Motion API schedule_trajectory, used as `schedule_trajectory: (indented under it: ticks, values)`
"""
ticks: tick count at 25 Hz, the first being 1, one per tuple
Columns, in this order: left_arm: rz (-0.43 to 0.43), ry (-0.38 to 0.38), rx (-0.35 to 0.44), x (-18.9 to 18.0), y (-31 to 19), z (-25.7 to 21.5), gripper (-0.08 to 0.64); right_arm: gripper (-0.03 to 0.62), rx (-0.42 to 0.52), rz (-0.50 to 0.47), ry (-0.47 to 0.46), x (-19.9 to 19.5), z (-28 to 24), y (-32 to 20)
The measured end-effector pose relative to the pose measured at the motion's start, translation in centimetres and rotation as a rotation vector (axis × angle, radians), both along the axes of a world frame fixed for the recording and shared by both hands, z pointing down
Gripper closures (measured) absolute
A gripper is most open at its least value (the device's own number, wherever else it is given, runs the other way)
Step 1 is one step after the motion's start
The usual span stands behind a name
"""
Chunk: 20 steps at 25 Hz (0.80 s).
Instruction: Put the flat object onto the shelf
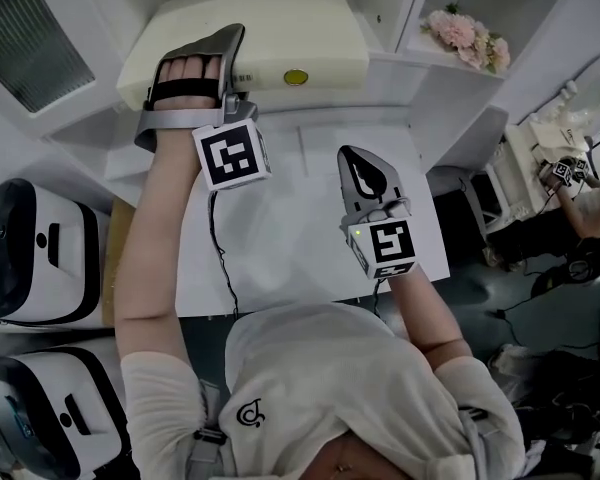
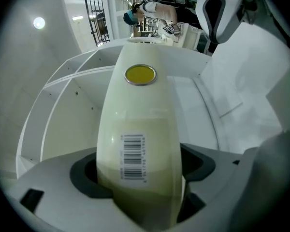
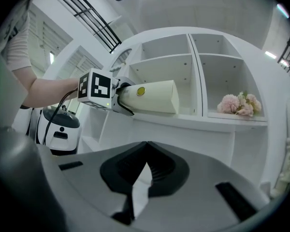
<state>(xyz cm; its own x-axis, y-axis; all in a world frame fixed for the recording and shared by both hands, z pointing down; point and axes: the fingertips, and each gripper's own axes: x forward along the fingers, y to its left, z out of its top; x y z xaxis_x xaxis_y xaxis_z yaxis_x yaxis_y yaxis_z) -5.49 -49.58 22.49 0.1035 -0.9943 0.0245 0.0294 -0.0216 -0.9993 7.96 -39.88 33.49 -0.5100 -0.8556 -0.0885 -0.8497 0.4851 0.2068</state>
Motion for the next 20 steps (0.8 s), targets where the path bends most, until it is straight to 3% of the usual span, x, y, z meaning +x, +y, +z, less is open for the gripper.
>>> schedule_trajectory:
  ticks: [15,20]
  values:
    - [-0.086,-0.031,-0.058,-0.9,-4.7,1.2,0.068,0.584,-0.07,-0.002,-0.021,0.0,1.8,-2.2]
    - [-0.122,-0.031,-0.062,-1.3,-6.0,1.4,0.049,0.584,-0.042,-0.036,0.006,-1.0,1.4,-1.9]
